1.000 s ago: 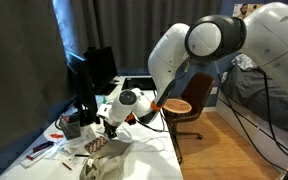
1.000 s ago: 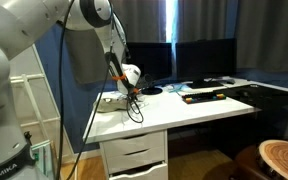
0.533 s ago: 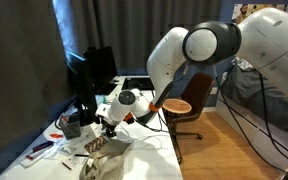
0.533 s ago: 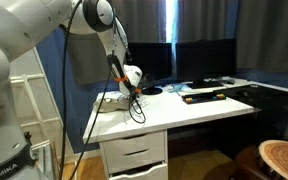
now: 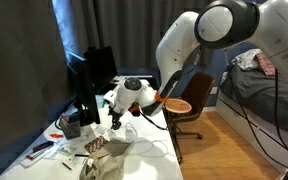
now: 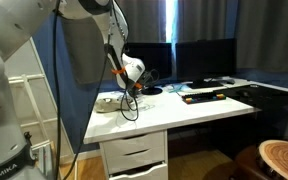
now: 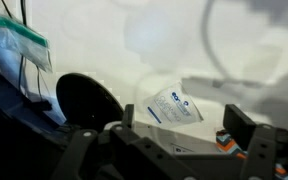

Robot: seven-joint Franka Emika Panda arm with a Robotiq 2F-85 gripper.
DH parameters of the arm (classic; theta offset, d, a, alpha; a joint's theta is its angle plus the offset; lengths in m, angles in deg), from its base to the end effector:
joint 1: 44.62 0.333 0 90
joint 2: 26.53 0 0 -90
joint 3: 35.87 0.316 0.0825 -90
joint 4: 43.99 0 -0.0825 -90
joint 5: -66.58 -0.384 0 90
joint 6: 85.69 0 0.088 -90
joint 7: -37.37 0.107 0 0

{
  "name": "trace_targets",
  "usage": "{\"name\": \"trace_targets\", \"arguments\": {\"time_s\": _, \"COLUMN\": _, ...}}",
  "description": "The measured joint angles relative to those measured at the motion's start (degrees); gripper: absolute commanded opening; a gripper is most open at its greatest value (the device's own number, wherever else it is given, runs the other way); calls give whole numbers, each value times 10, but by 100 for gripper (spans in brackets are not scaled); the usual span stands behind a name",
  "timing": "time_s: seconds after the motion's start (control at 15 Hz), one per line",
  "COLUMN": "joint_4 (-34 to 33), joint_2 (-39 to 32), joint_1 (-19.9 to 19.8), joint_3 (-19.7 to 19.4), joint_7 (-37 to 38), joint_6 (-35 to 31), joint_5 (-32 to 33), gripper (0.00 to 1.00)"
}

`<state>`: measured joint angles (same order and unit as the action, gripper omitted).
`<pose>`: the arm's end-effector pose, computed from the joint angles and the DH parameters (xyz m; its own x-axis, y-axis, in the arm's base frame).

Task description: Move the white sachet forward on the table

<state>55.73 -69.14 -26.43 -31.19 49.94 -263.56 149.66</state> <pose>0.5705 0.3252 0.1811 -0.0775 0.9707 0.2274 0.8228 -0.0665 0.5644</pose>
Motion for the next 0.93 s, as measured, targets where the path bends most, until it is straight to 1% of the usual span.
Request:
{"name": "trace_targets", "arguments": {"time_s": 0.27, "joint_4": 97, "joint_2": 85, "joint_1": -42, "joint_3": 32, "joint_7": 2, "joint_6": 16, "joint_5": -102, "gripper": 100}}
{"name": "trace_targets", "arguments": {"time_s": 0.47, "joint_4": 169, "joint_2": 148, "joint_1": -62, "joint_3": 59, "joint_7": -17, "joint_6": 54, "joint_5": -222, "gripper": 100}}
{"name": "trace_targets", "arguments": {"time_s": 0.6, "joint_4": 204, "joint_2": 188, "joint_1": -63, "joint_3": 74, "joint_7": -26, "joint_6": 98, "joint_5": -307, "gripper": 100}}
{"name": "trace_targets", "arguments": {"time_s": 0.73, "joint_4": 226, "joint_2": 230, "joint_1": -64, "joint_3": 94, "joint_7": -17, "joint_6": 161, "joint_5": -363, "gripper": 100}}
{"name": "trace_targets", "arguments": {"time_s": 0.93, "joint_4": 243, "joint_2": 296, "joint_1": -55, "joint_3": 106, "joint_7": 30, "joint_6": 264, "joint_5": -395, "gripper": 100}}
